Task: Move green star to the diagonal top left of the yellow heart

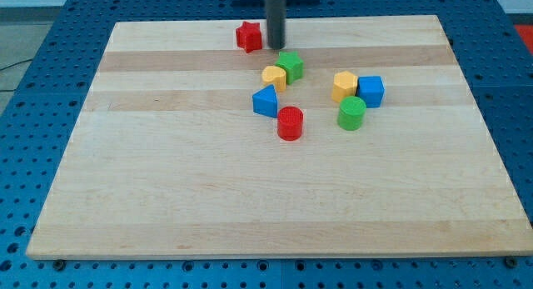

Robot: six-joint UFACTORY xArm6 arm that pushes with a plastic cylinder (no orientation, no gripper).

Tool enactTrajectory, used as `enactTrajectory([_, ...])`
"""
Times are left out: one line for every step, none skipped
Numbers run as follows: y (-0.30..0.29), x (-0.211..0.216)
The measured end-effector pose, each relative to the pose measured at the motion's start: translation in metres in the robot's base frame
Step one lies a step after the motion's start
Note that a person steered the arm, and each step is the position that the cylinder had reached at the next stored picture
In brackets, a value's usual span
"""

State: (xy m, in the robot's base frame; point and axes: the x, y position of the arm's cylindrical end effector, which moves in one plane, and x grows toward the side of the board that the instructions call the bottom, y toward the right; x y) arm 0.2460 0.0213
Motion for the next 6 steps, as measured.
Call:
enactTrajectory([0.032, 0.014])
enactTrajectory([0.063, 0.053])
enactTrajectory([0.024, 0.079])
enactTrajectory([-0.073, 0.079])
enactTrajectory([-0.108, 0.080])
enactTrajectory([-0.086, 0.112])
